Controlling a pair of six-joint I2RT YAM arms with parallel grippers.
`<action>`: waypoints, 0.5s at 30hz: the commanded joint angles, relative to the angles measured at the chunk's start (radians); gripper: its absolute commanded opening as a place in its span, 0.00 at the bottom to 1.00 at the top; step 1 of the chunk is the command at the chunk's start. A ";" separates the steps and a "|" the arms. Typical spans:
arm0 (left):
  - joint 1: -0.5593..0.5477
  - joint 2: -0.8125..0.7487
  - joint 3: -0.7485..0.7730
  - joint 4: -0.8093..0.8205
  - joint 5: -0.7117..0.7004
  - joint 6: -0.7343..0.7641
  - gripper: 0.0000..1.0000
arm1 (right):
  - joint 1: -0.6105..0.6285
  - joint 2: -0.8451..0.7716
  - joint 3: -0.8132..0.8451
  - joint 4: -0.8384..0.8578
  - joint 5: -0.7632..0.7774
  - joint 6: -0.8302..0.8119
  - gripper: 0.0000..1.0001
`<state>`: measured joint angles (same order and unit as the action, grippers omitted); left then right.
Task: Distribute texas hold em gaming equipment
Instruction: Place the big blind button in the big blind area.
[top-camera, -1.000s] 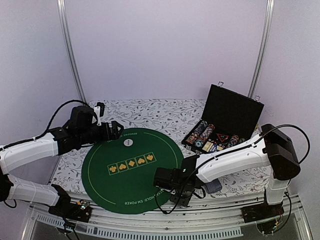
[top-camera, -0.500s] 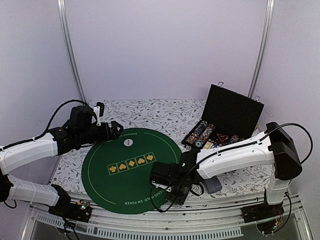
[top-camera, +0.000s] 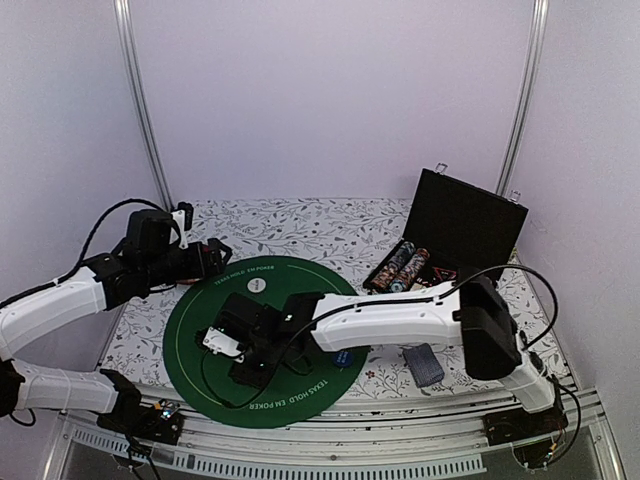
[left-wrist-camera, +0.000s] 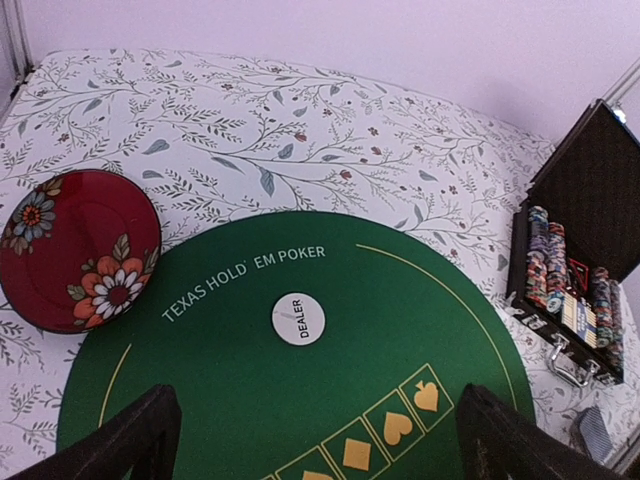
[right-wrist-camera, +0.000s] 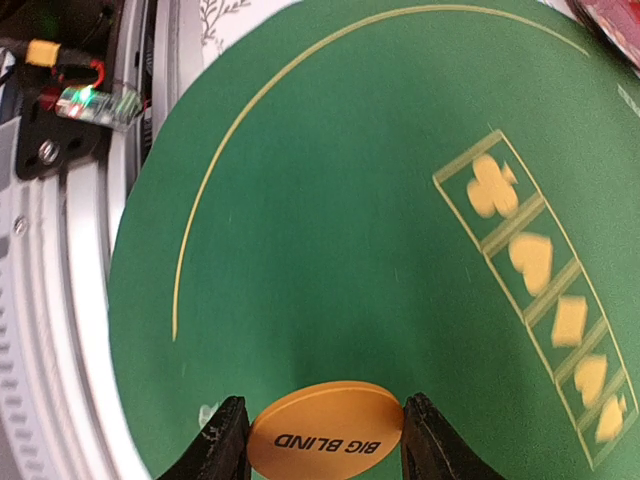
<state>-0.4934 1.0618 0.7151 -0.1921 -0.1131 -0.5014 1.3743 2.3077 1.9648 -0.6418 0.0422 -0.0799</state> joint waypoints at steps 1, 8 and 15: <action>0.026 -0.021 0.002 -0.031 0.004 0.021 0.98 | 0.004 0.145 0.145 0.054 -0.013 -0.075 0.34; 0.042 -0.034 0.000 -0.032 0.016 0.030 0.98 | 0.011 0.258 0.268 0.082 -0.012 -0.124 0.35; 0.049 -0.037 -0.004 -0.037 0.015 0.032 0.98 | 0.044 0.300 0.267 0.097 -0.047 -0.140 0.38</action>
<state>-0.4572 1.0389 0.7151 -0.2085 -0.1081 -0.4831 1.3865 2.5641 2.2059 -0.5678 0.0242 -0.1967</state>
